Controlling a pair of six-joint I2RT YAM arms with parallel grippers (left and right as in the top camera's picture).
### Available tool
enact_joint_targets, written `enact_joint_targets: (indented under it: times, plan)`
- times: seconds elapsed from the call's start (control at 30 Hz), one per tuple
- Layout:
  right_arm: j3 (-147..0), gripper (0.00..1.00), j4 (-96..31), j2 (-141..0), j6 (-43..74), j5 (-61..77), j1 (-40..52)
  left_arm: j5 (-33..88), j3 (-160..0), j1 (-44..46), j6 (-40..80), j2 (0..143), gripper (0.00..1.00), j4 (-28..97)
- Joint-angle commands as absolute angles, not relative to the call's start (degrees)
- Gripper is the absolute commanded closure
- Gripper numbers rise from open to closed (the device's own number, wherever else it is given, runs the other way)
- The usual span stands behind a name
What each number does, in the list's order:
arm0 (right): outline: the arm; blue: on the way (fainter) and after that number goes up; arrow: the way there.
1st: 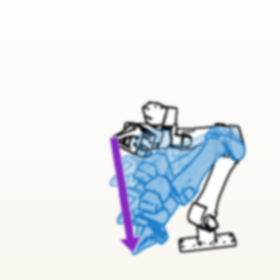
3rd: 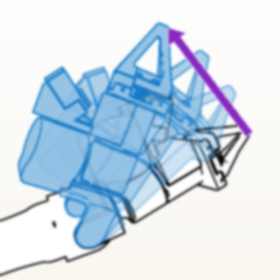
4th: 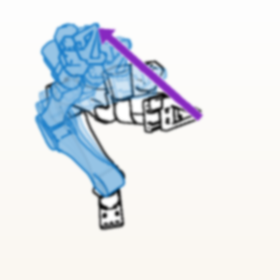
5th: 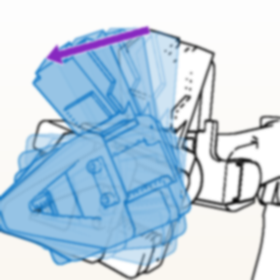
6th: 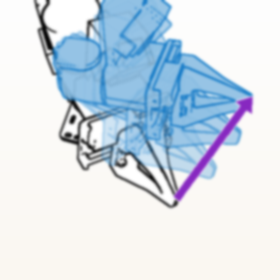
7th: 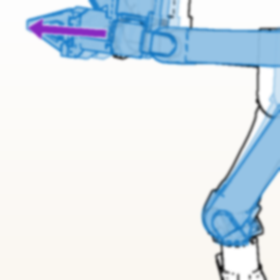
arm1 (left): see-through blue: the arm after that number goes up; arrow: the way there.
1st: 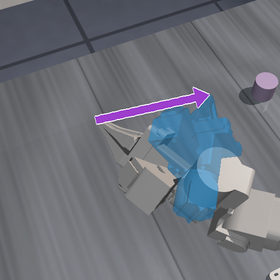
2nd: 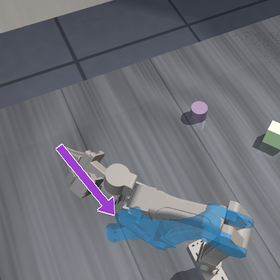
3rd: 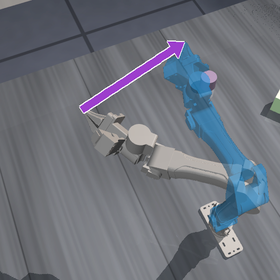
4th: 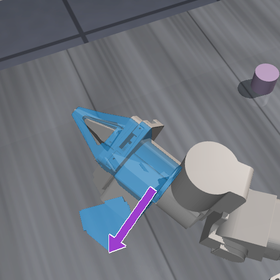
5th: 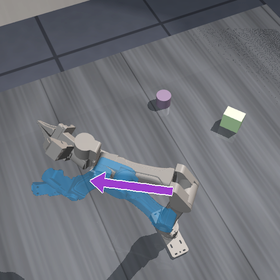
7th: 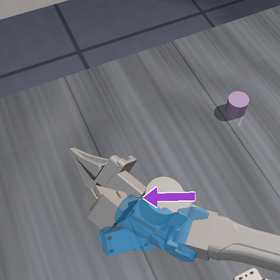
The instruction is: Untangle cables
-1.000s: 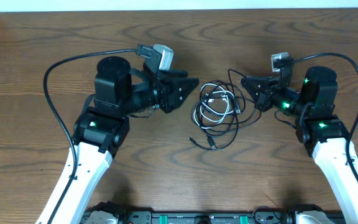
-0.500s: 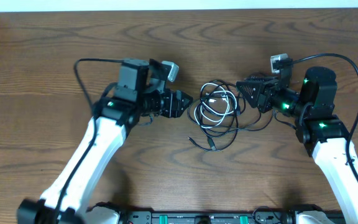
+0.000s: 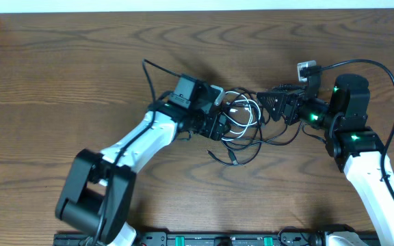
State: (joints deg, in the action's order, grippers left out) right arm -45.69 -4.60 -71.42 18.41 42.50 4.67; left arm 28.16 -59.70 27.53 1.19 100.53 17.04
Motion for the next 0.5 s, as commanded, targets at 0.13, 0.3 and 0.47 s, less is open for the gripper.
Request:
enact_joint_targets:
  times: [0.13, 0.3, 0.47]
  plan:
    - [-45.89, 0.11, -5.82, -71.37, 18.15, 42.15, 4.19, 20.91, -60.23, 30.41, 0.21, 105.30, 0.19, 14.87]
    - [-45.89, 0.01, -6.70, -71.37, 18.20, 42.17, 4.23, 20.91, -60.23, 31.27, 0.23, 106.80, 0.19, 14.87]
    - [-45.89, 0.01, -7.18, -71.37, 18.17, 42.15, 4.23, 20.86, -60.23, 31.38, 0.21, 107.28, 0.19, 14.70]
